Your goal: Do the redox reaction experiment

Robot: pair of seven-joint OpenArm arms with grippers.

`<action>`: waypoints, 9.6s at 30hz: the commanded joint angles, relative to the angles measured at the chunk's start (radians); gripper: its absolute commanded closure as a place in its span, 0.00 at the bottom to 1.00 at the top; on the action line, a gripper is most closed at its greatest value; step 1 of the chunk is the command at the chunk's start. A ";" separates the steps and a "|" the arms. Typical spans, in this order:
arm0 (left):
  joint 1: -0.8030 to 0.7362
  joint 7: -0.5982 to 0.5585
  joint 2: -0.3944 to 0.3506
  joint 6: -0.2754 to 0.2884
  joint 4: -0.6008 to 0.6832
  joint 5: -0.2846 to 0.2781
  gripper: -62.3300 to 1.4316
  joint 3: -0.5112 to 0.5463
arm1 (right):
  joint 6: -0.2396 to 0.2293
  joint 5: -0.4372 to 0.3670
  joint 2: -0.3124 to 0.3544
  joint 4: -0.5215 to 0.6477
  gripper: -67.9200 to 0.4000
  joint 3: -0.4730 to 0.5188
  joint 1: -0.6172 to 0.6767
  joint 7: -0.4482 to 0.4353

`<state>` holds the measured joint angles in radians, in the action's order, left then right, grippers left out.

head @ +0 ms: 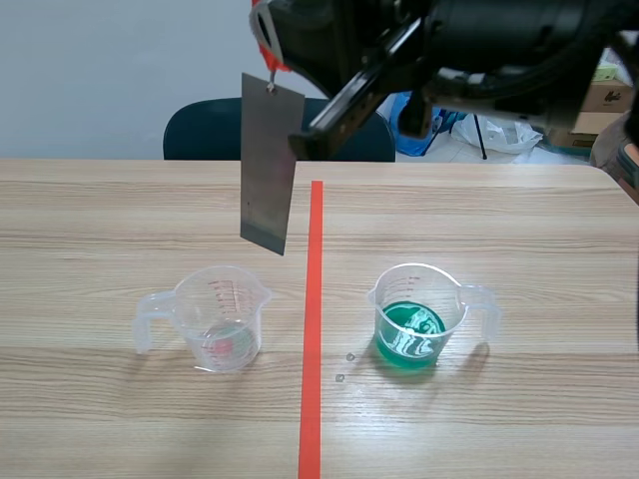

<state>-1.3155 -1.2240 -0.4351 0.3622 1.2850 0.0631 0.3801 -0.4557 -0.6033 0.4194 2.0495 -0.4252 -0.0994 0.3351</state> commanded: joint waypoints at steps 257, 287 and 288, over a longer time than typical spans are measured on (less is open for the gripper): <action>-0.001 -0.014 0.002 -0.001 0.011 -0.003 0.00 0.002 | -0.170 0.515 -0.214 -0.677 0.84 -0.309 -0.217 -0.510; -0.001 -0.014 0.002 -0.001 0.011 -0.003 0.00 0.002 | -0.290 0.560 -0.212 -0.677 0.00 -0.310 -0.214 -0.506; -0.001 -0.014 0.002 -0.001 0.011 -0.003 0.00 0.002 | -0.290 0.560 -0.212 -0.677 0.00 -0.310 -0.214 -0.506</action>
<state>-1.3155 -1.2240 -0.4351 0.3622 1.2850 0.0631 0.3801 -0.7399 -0.0330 0.2108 1.3556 -0.7319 -0.2932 -0.1562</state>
